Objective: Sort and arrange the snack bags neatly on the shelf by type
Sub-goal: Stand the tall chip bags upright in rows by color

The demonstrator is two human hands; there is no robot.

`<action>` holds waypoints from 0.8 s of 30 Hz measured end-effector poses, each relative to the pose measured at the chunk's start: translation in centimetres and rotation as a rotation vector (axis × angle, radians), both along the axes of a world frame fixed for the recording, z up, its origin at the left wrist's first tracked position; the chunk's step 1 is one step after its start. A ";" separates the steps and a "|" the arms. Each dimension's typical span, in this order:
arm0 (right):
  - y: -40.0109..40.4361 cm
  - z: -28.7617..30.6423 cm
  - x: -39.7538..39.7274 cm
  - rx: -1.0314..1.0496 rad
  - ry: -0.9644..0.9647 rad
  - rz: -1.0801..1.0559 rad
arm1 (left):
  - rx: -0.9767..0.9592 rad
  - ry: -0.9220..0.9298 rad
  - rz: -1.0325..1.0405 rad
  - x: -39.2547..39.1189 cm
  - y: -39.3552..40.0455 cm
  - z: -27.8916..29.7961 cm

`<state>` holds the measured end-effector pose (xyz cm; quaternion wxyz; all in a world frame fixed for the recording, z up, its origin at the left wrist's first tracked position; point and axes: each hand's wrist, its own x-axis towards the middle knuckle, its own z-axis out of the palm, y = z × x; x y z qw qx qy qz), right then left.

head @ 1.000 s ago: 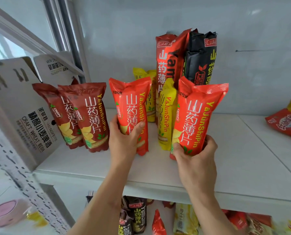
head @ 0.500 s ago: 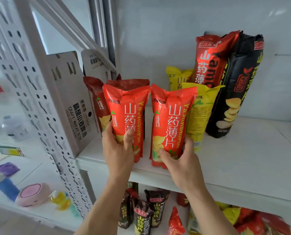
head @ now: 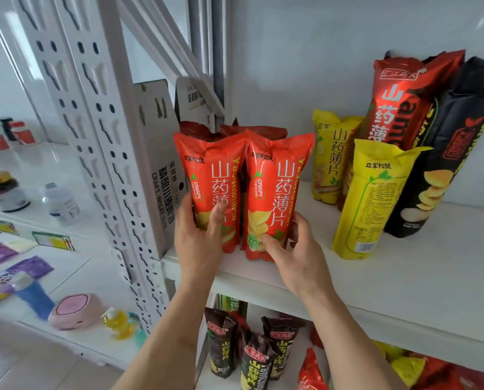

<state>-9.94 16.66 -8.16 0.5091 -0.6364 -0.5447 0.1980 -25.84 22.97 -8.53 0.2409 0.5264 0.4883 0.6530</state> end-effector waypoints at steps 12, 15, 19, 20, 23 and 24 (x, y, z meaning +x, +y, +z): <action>0.2 0.3 -0.7 -0.025 -0.050 0.030 | -0.002 0.107 -0.082 -0.8 -0.7 0.0; -0.6 0.1 -0.4 0.002 -0.092 -0.040 | 0.026 0.200 0.060 -0.5 -1.8 -0.4; -2.0 0.3 0.3 0.009 -0.133 -0.135 | 0.489 0.438 0.253 0.5 -2.7 -1.0; -2.3 0.4 0.5 0.015 -0.168 -0.163 | 0.574 0.477 0.247 1.0 -2.9 -1.0; -3.4 0.7 1.6 0.070 -0.295 -0.264 | 0.693 0.557 0.103 3.0 -3.9 -0.5; -3.8 0.9 2.2 0.098 -0.328 -0.295 | 0.711 0.576 0.053 3.8 -4.3 -0.3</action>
